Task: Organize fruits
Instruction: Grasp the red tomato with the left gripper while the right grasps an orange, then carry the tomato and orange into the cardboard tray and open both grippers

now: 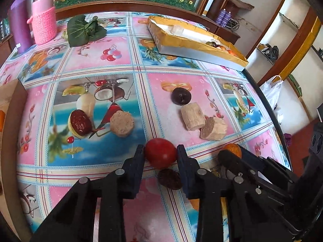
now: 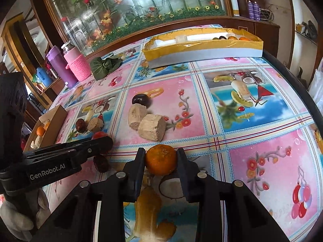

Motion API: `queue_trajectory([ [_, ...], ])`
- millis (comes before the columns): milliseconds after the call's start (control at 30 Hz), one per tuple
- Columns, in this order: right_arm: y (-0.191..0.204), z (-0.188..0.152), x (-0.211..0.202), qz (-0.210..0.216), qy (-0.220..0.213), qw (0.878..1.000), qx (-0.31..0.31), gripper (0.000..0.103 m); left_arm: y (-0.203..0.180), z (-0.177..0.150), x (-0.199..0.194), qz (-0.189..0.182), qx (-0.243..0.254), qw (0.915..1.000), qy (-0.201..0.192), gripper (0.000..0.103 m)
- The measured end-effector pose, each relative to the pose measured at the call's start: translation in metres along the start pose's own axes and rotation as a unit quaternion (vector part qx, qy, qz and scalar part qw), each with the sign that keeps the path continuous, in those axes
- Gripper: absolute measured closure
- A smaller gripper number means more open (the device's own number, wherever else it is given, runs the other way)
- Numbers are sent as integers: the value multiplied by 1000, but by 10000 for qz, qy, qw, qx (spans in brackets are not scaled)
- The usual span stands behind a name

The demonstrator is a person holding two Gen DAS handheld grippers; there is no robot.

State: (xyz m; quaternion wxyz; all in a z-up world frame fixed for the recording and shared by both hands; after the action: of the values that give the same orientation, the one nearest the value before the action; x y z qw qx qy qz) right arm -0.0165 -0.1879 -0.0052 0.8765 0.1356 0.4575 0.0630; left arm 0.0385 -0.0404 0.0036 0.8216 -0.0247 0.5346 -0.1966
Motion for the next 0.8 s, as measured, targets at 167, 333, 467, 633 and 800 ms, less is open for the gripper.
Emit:
queue_trajectory([
  [167, 2, -1, -4, 2, -116, 9999, -69, 70, 0, -11, -23, 81, 5, 9998, -189, 73],
  [333, 5, -2, -6, -83, -202, 9997, -145, 70, 10, -29, -58, 142, -26, 9986, -499, 73],
  [467, 9, -5, -7, -225, -264, 9991, -244, 70, 33, -47, -81, 143, -271, 9974, -652, 72],
  [633, 12, -7, -11, -377, -305, 9983, -317, 70, 77, -68, -110, 353, -671, 9933, -877, 72],
  [800, 27, -12, -27, -182, -209, 9990, -343, 69, 138, -87, -139, 524, -1260, 9852, -1039, 72],
])
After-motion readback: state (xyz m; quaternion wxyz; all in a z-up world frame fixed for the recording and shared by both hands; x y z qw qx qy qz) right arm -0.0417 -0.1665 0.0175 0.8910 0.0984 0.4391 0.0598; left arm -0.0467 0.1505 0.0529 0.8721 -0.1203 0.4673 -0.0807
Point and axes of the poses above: each gripper's, at about its wrist camera, not at the fingertips, and x roughly the way its jaws point, y to its left, z to its top, the point moved 2 cm from there along x, roughly the way its jaws point, and after that the axes turned 5 degrees about y, right-handed, at the moved point
